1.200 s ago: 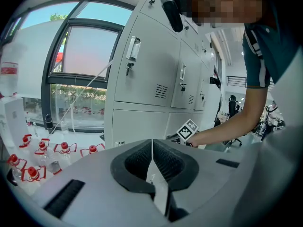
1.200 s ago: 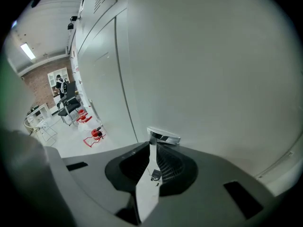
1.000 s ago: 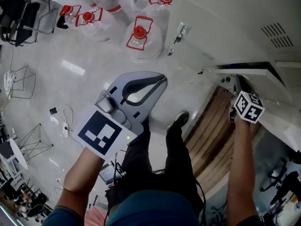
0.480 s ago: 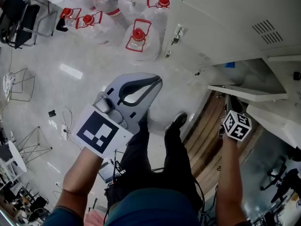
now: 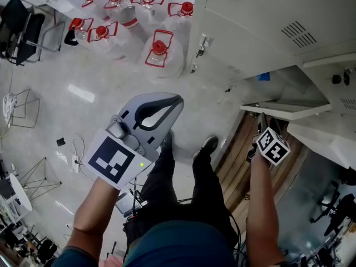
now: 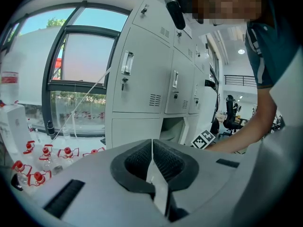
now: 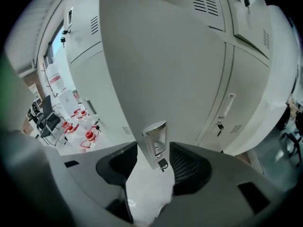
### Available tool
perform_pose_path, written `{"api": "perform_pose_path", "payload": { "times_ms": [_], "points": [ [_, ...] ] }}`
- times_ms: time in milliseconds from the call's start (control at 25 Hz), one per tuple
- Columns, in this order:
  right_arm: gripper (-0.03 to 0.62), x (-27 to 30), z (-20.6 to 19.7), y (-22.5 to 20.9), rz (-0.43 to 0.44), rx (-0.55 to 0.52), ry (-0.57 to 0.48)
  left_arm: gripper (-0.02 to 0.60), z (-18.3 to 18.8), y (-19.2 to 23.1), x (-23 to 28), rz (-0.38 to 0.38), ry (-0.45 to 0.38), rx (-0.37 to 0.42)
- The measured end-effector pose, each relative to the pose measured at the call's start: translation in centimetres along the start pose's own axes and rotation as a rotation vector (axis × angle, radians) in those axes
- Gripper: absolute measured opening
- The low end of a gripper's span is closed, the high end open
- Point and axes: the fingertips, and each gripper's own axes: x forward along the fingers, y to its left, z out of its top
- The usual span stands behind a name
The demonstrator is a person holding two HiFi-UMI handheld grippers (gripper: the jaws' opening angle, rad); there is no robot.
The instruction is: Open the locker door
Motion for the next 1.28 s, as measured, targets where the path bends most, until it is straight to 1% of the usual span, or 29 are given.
{"api": "perform_pose_path", "payload": {
  "times_ms": [120, 240, 360, 520, 640, 760, 920, 1120, 1280],
  "points": [
    [0.222, -1.1, -1.3, -0.7, -0.025, 0.024, 0.011, 0.025, 0.4, -0.2, -0.6, 0.002, 0.003, 0.000],
    [0.203, -2.5, -2.3, -1.7, -0.042, 0.010, 0.029, 0.025, 1.0, -0.5, -1.0, -0.002, 0.006, 0.008],
    [0.150, -4.2, -3.4, -2.6, -0.056, -0.011, 0.057, 0.025, 2.1, -1.3, -1.6, -0.009, -0.001, 0.017],
    [0.080, -6.1, -4.5, -4.0, -0.084, 0.004, 0.085, 0.025, 4.1, -2.4, -2.1, -0.020, -0.011, 0.028],
    [0.071, -6.9, -5.3, -5.5, -0.100, 0.026, 0.105, 0.025, 5.4, -2.9, -2.5, -0.026, -0.017, 0.045],
    [0.071, -8.3, -5.4, -6.8, -0.134, 0.026, 0.124, 0.025, 6.7, -3.5, -3.2, -0.032, -0.024, 0.061],
    [0.069, -10.4, -5.0, -8.3, -0.164, 0.055, 0.116, 0.025, 8.2, -4.0, -4.4, -0.036, -0.030, 0.075],
    [0.067, -14.1, -3.5, -8.6, -0.141, 0.093, 0.067, 0.025, 10.1, -5.0, -6.0, -0.053, -0.039, 0.096],
    [0.063, -17.8, -1.3, -7.4, -0.060, 0.149, -0.025, 0.025, 11.5, -5.4, -7.5, -0.058, -0.041, 0.113]
  ]
}}
